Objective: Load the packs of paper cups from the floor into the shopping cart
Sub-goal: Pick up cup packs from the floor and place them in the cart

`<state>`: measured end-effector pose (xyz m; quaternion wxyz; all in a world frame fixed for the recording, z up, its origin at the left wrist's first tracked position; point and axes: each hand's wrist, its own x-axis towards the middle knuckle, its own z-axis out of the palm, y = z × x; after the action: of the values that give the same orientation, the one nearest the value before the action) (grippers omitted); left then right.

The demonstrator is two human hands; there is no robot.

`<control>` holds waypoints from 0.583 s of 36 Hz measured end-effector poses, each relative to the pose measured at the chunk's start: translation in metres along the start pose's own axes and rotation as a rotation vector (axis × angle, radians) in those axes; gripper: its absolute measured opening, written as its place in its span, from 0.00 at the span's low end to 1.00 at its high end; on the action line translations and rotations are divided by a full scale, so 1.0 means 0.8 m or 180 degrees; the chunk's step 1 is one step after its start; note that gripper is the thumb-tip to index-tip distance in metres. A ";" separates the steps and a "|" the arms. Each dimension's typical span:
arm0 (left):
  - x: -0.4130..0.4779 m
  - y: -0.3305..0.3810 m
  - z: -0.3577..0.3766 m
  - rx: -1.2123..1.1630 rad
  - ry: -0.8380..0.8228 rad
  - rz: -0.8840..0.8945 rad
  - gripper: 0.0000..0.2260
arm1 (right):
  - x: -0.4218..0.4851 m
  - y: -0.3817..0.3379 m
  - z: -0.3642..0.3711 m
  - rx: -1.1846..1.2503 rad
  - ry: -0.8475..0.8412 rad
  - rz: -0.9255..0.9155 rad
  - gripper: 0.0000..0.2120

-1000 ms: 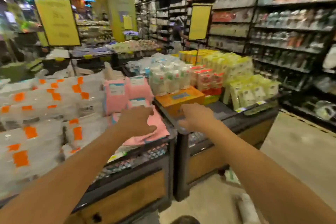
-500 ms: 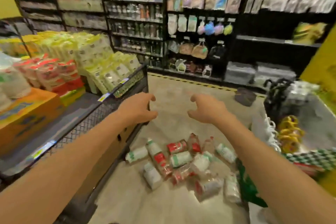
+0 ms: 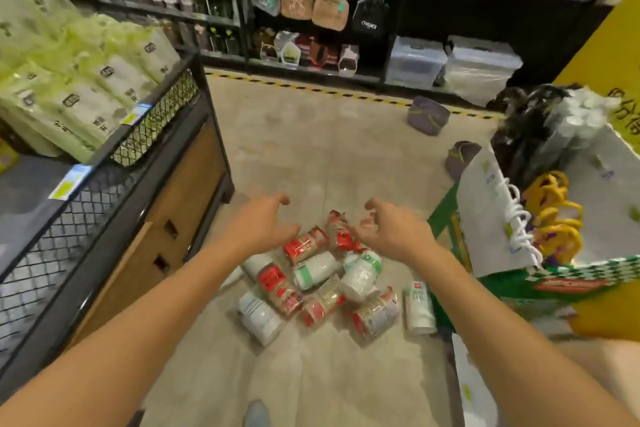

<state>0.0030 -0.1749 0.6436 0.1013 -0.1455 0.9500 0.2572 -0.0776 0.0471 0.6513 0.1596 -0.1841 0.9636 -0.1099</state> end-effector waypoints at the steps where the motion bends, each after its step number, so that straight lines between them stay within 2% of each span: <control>1: 0.018 -0.021 0.011 -0.0087 -0.0038 -0.0128 0.29 | 0.020 -0.004 0.025 0.0068 -0.0098 0.0041 0.24; 5: 0.081 -0.118 0.078 -0.0479 -0.0178 -0.0835 0.29 | 0.095 -0.010 0.142 0.0304 -0.0530 0.0162 0.28; 9: 0.138 -0.219 0.173 -0.0868 -0.0268 -0.1535 0.20 | 0.167 -0.011 0.282 0.0612 -0.1147 0.0406 0.27; 10: 0.150 -0.245 0.202 -0.0946 -0.0277 -0.1762 0.20 | 0.185 -0.008 0.320 0.0688 -0.1201 0.0410 0.28; 12: 0.173 -0.300 0.267 -0.1096 -0.0234 -0.2139 0.27 | 0.223 -0.003 0.392 0.0822 -0.1310 0.0360 0.30; 15: 0.209 -0.386 0.378 -0.1598 -0.0188 -0.2593 0.31 | 0.285 0.004 0.500 0.0964 -0.1486 0.0298 0.31; 18: 0.243 -0.456 0.489 -0.1994 -0.0218 -0.2990 0.49 | 0.348 0.017 0.613 0.1018 -0.1514 0.0318 0.32; 21: 0.271 -0.513 0.592 -0.2183 -0.0159 -0.3249 0.51 | 0.407 0.029 0.722 0.1166 -0.1435 0.0338 0.34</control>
<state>-0.0099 -0.3170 -0.0036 0.1813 -0.6002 0.6209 0.4705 -0.1712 -0.1472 0.0235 0.4058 -0.1213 0.8762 -0.2298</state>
